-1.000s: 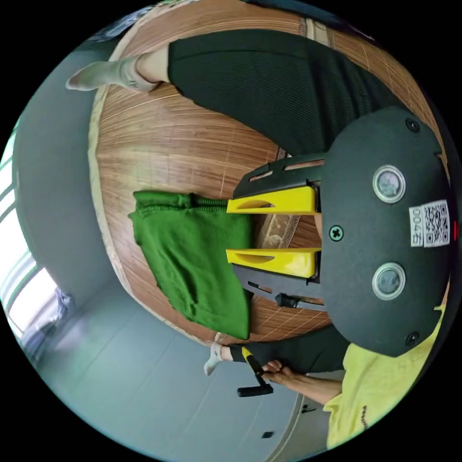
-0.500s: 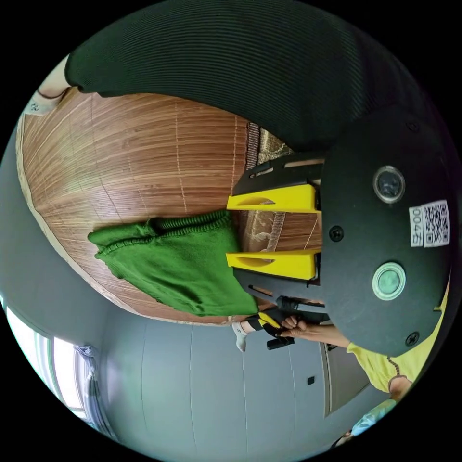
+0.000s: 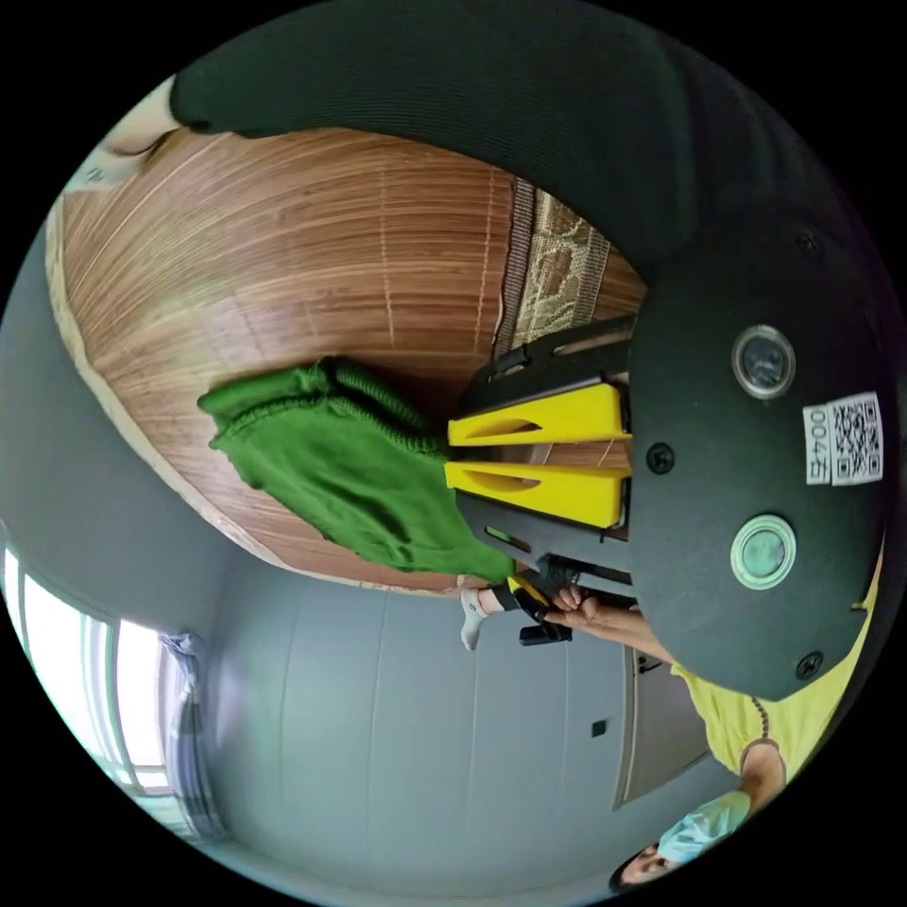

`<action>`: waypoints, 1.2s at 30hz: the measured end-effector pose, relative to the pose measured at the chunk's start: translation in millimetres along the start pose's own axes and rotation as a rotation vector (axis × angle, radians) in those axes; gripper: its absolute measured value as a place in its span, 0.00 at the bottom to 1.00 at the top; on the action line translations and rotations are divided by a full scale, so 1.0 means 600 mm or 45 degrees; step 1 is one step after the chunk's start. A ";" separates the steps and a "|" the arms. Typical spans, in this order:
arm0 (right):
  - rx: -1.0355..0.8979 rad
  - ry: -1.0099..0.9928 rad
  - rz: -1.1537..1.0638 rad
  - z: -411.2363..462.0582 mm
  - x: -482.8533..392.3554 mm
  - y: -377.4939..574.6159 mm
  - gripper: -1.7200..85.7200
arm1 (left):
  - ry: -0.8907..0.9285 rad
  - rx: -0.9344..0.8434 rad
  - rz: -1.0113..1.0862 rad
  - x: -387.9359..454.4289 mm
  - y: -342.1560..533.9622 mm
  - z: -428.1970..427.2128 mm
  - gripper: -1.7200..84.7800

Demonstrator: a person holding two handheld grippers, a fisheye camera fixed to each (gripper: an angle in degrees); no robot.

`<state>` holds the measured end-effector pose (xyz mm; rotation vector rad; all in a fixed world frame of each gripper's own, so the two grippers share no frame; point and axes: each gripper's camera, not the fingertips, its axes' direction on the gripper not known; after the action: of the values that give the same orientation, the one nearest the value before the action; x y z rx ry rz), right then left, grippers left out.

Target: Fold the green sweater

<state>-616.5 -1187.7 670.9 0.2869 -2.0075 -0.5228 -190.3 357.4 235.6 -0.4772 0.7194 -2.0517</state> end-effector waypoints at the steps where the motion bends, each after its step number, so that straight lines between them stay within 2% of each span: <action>1: -0.003 0.033 -0.047 -0.015 -0.024 0.001 0.06 | -0.037 -0.018 0.034 0.014 -0.005 -0.006 0.04; 10: -0.207 0.217 -0.257 -0.093 -0.126 0.066 0.04 | -0.156 -0.152 0.170 0.086 -0.020 -0.059 0.03; 16: -0.404 0.444 -0.284 -0.053 -0.128 0.165 0.04 | -0.278 -0.337 0.190 0.100 0.011 -0.010 0.04; 21: -0.307 0.626 -0.434 -0.067 -0.184 0.218 0.15 | -0.416 -0.152 0.325 0.169 0.031 -0.033 0.08; 25: -0.183 0.608 -0.572 -0.018 -0.235 0.242 0.17 | -0.352 0.028 0.521 0.253 0.062 0.030 0.11; 31: -0.125 0.761 -0.731 0.119 -0.270 0.281 0.19 | -0.570 0.038 0.632 0.311 0.094 0.203 0.12; 34: -0.256 0.857 -0.698 0.183 -0.249 0.294 0.21 | -0.648 -0.068 0.618 0.304 0.101 0.269 0.11; 36: -0.232 0.899 -0.705 0.198 -0.247 0.307 0.21 | -0.723 0.055 0.651 0.312 0.121 0.276 0.11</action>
<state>-647.7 -936.0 595.1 0.8020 -1.1732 -0.8072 -150.4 116.7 325.3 -0.7257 0.3946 -1.3575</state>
